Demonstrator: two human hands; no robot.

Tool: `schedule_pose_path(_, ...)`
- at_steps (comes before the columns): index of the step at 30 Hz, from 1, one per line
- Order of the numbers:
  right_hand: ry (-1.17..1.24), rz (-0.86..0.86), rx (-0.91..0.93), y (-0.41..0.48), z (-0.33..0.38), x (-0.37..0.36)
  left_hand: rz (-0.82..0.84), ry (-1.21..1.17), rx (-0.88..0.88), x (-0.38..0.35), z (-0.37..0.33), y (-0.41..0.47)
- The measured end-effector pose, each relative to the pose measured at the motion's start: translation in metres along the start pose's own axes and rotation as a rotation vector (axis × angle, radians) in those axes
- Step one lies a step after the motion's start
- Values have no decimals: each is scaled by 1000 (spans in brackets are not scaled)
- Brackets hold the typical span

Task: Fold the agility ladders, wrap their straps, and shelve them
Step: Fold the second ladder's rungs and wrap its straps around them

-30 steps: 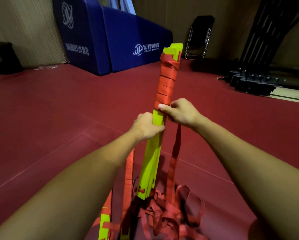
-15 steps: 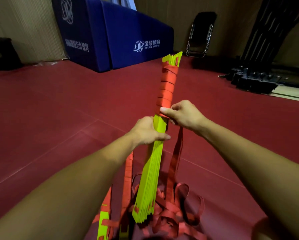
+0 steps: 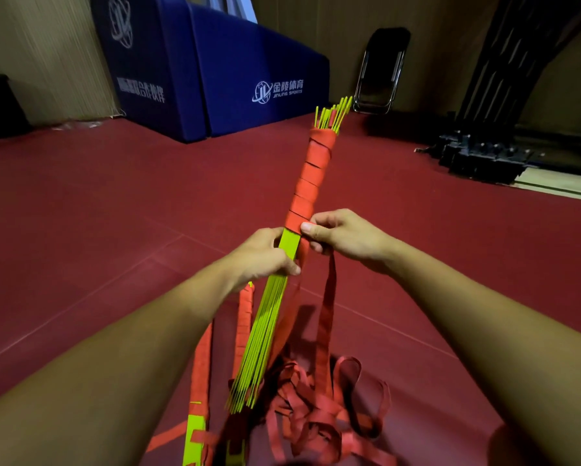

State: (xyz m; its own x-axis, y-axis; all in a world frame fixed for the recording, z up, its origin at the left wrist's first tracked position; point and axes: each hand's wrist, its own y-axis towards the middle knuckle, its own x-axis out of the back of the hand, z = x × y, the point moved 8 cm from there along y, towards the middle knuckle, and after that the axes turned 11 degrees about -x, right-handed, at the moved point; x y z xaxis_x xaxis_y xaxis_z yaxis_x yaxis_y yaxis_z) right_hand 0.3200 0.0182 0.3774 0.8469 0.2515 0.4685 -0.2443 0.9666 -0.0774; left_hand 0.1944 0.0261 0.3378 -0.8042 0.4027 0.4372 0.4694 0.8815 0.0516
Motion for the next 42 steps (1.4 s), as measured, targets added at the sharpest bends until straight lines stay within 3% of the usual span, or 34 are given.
schedule_pose_path(7, 225, -186, 27, 8, 11, 13, -62, 103, -69, 8, -10, 4)
schedule_pose_path(12, 331, -116, -7, 12, 12, 9, -151, 25, -66, 15, -4, 6)
schedule_pose_path(18, 186, -250, -140, 17, -7, 20, -143, -106, -49, 11, -6, 4)
schedule_pose_path(24, 207, -116, -62, 12, 0, 11, -58, -163, -12, 9, -5, -1)
schedule_pose_path(28, 179, -197, -81, 14, -1, 14, -13, -173, 10, 4, -3, 2)
schedule_pose_path(32, -4, -358, -126, 17, 0, 22, -82, 83, -101, 3, -7, 9)
schedule_pose_path(36, -244, -485, -184, 15, 5, 29, -149, 336, -5, 13, -2, 11)
schedule_pose_path(39, -364, -512, -200, 14, 10, 27, -215, 417, 0, 16, -4, 12)
schedule_pose_path(42, -321, -460, -157, 16, 12, 24, -228, 374, 2, 18, -1, 16)
